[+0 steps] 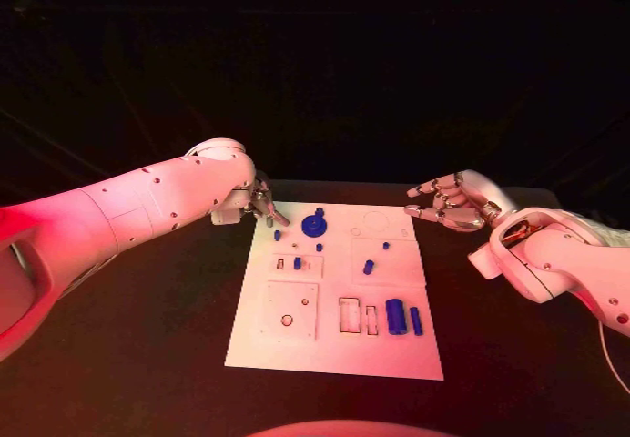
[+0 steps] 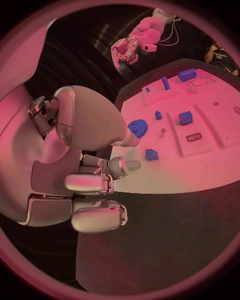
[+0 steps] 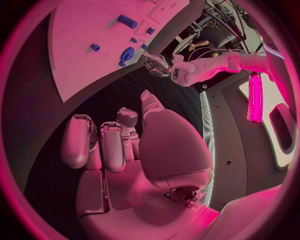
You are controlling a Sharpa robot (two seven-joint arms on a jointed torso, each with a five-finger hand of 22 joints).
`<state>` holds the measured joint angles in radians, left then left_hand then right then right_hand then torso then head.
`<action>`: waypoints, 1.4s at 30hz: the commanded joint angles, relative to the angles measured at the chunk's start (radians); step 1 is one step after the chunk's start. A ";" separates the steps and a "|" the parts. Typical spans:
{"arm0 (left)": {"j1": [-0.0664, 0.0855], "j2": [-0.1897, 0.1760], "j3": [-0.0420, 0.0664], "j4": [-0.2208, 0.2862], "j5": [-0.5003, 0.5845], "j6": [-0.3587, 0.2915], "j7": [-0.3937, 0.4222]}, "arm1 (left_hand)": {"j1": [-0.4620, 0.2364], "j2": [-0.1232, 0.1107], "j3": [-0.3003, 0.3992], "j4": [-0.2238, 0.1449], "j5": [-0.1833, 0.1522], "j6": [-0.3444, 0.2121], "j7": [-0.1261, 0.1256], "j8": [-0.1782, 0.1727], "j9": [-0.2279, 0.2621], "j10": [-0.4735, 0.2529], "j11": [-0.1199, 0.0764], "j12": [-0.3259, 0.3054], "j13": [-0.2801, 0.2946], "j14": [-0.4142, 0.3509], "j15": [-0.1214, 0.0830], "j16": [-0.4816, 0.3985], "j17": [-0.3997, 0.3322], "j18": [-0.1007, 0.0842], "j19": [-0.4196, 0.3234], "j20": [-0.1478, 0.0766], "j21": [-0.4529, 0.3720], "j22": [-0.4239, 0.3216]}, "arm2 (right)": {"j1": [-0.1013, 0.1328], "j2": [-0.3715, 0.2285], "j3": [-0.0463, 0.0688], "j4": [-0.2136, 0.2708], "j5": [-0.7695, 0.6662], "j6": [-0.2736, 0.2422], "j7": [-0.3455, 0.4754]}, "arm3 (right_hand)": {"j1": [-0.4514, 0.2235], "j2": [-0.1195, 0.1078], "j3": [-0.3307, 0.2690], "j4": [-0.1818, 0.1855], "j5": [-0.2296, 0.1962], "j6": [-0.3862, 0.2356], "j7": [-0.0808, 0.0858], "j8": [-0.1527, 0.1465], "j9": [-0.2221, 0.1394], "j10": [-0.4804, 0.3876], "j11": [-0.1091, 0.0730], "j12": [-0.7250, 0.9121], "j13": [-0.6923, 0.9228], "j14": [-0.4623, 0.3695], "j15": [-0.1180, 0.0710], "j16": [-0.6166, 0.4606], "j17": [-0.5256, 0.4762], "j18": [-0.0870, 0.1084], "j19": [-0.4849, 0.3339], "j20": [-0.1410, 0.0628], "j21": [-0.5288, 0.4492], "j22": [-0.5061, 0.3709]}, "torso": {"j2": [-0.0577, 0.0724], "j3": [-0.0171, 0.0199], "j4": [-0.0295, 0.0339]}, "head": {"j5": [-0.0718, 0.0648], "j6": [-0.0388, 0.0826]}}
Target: Assemble the parts on the task board
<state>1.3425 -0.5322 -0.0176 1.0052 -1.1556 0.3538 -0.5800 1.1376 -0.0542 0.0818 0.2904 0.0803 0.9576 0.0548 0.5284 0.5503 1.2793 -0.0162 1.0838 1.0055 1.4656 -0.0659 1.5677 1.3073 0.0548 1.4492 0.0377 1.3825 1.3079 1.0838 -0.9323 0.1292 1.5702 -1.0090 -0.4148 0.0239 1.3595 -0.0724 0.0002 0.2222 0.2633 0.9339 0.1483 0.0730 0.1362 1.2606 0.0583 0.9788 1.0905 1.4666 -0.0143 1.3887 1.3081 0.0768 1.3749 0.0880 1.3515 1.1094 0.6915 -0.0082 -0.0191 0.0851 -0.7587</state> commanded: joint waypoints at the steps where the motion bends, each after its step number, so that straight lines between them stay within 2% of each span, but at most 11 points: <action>1: 0.000 0.000 0.000 0.001 0.016 0.060 -0.006 | -0.008 0.004 -0.006 0.002 0.001 0.007 -0.001 0.005 -0.001 0.009 0.000 0.003 0.002 0.105 -0.008 0.003 0.263 0.004 0.004 0.000 0.005 0.031 | -0.001 0.000 0.000 0.001 -0.002 0.011 0.008 | 0.001 0.009 -0.005 -0.002 0.004 0.009 0.001 -0.002 0.002 -0.003 0.001 0.000 -0.001 0.050 -0.004 -0.002 0.026 0.012 -0.007 -0.003 -0.004 -0.001 | -0.001 0.0004 0.0010 | 0.001 -0.002; 10: -0.001 0.001 0.000 0.005 0.021 0.092 -0.003 | 0.000 0.012 -0.004 -0.001 0.003 0.008 -0.002 0.006 -0.001 0.007 -0.001 0.000 -0.003 0.105 -0.009 0.003 0.263 0.005 0.002 -0.001 0.002 0.027 | -0.001 -0.001 0.000 0.003 -0.002 0.012 0.008 | 0.002 0.011 -0.005 -0.002 0.006 0.009 0.000 -0.002 0.002 -0.001 0.001 0.003 0.002 0.050 -0.004 -0.002 0.026 0.012 -0.007 -0.003 -0.004 -0.001 | -0.001 -0.0004 0.0006 | 0.004 -0.002; 20: -0.002 0.002 -0.001 0.005 0.027 0.086 0.010 | 0.014 0.018 -0.001 -0.004 0.005 0.007 -0.003 0.007 -0.002 0.007 -0.002 0.001 -0.002 0.105 -0.010 0.003 0.263 0.005 0.003 -0.002 0.003 0.029 | -0.001 0.000 0.000 0.002 -0.002 0.013 0.009 | 0.003 0.011 -0.004 -0.003 0.006 0.010 0.000 -0.001 0.002 -0.001 0.001 0.004 0.003 0.050 -0.004 -0.003 0.026 0.012 -0.007 -0.003 -0.004 -0.002 | -0.001 0.0002 0.0003 | 0.003 -0.001; 30: -0.005 0.008 -0.003 0.001 0.027 0.080 0.018 | 0.034 0.022 0.002 -0.007 0.005 0.007 -0.004 0.009 -0.001 0.006 -0.002 0.001 -0.003 0.105 -0.011 0.003 0.263 0.004 0.003 -0.003 0.003 0.031 | -0.001 0.002 0.000 0.002 -0.002 0.013 0.009 | 0.003 0.011 -0.004 -0.003 0.006 0.010 0.000 -0.001 0.002 -0.001 0.001 0.004 0.003 0.050 -0.004 -0.003 0.026 0.012 -0.007 -0.003 -0.004 -0.002 | 0.000 -0.0007 0.0006 | 0.002 0.001; 42: -0.011 0.013 -0.004 -0.005 0.031 0.082 0.014 | 0.086 0.034 0.021 -0.016 0.004 0.004 -0.006 0.013 -0.001 0.004 -0.004 0.001 -0.003 0.105 -0.012 0.003 0.263 0.005 0.003 -0.004 0.002 0.032 | -0.001 0.002 0.000 0.002 -0.002 0.014 0.009 | 0.003 0.011 -0.004 -0.003 0.006 0.010 0.000 -0.001 0.002 -0.001 0.001 0.004 0.003 0.050 -0.004 -0.003 0.026 0.012 -0.007 -0.003 -0.004 -0.002 | -0.001 -0.0003 0.0008 | 0.002 -0.004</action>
<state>1.3320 -0.5217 -0.0220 1.0009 -1.1317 0.4212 -0.5731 1.2178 -0.0199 0.0986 0.2738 0.0803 0.9610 0.0513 0.5363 0.5505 1.2792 -0.0162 1.0837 1.0022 1.4654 -0.0731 1.5678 1.3079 0.0549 1.4490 0.0377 1.3825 1.3076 1.0837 -0.9313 0.1292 1.5712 -1.0088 -0.4128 0.0243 1.3595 -0.0725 0.0002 0.2222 0.2633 0.9339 0.1483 0.0730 0.1368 1.2606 0.0583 0.9788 1.0916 1.4666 -0.0143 1.3886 1.3076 0.0767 1.3749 0.0880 1.3515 1.1095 0.6916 -0.0087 -0.0186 0.0870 -0.7619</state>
